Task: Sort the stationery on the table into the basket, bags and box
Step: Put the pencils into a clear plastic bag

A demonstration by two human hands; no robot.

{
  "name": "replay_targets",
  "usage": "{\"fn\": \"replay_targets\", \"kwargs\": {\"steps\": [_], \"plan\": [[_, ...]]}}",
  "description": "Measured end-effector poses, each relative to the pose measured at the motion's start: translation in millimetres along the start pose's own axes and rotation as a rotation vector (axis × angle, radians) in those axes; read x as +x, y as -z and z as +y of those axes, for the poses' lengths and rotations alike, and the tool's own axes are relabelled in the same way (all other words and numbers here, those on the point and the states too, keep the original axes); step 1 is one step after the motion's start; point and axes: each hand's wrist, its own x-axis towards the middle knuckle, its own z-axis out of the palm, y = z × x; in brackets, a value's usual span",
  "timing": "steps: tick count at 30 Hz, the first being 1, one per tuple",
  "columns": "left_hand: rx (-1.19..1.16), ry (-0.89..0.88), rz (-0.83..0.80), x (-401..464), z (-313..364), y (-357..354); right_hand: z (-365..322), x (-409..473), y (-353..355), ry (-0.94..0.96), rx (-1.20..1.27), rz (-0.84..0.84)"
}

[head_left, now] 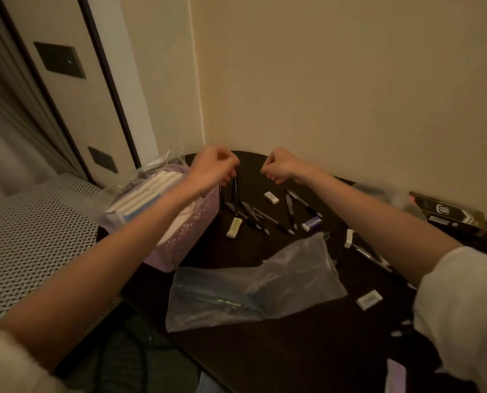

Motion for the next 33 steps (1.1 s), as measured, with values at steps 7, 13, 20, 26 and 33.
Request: {"fn": "replay_targets", "kwargs": {"steps": [7, 13, 20, 26, 33], "plan": [[0.591, 0.017, -0.118, 102, -36, 18, 4, 58, -54, -0.189, 0.054, -0.163], [0.784, 0.128, -0.316, 150, -59, 8, 10, 102, -74, -0.175, -0.056, -0.17], [0.822, 0.326, -0.468, 172, -69, -9, 14, 127, -99, -0.144, -0.237, -0.165], [0.827, 0.435, -0.526, 176, -83, -22, 20, 132, -88, -0.241, -0.152, -0.309], [0.814, 0.538, -0.606, 184, -92, -38, 30, 129, -68, -0.441, 0.69, -0.232]]}}
